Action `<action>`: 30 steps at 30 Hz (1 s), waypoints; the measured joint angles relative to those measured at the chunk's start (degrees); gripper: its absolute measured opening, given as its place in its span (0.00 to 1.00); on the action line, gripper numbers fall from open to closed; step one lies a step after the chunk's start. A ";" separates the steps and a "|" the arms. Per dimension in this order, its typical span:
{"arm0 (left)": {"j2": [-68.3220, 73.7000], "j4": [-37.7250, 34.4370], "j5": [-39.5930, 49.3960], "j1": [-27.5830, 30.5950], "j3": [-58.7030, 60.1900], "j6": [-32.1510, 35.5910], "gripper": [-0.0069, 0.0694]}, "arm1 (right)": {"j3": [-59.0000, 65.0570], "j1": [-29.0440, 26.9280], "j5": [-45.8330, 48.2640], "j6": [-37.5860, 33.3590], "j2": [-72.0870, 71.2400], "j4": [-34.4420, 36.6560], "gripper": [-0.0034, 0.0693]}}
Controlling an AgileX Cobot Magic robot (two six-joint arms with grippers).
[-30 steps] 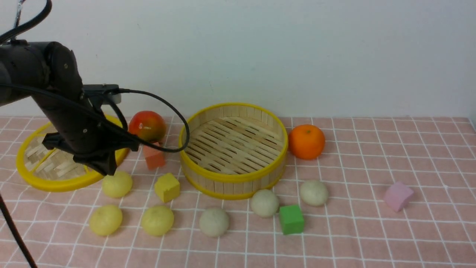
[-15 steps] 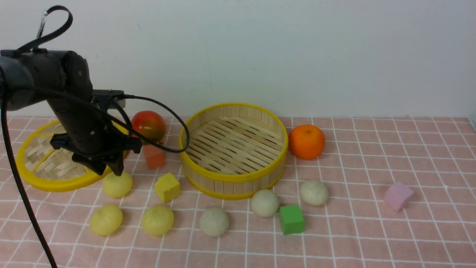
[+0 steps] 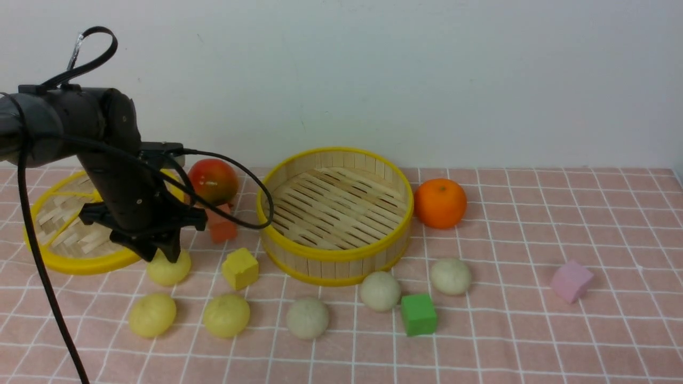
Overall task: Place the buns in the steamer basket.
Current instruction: Use the left arm to grab a steamed stuffed bun, then use the left arm to put the steamed stuffed bun into the steamer
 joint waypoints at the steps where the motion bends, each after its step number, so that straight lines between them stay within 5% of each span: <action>1: 0.00 0.00 0.00 0.00 0.00 0.00 0.44 | 0.00 0.00 0.00 0.00 0.00 0.00 0.38; 5: 0.21 0.00 0.00 0.00 0.00 0.00 0.38 | 0.00 0.00 0.00 0.00 0.00 0.00 0.38; 12: 0.21 0.00 -0.05 0.00 0.00 0.00 0.09 | 0.00 0.00 0.00 0.00 0.00 0.00 0.38; 20: -2.38 0.63 2.61 -2.30 -2.87 0.00 0.07 | 0.00 0.00 0.00 0.00 0.00 0.00 0.38; 30: -0.92 -0.72 2.85 -15.72 -18.46 -0.05 0.07 | 0.00 0.00 0.00 0.00 0.00 0.00 0.38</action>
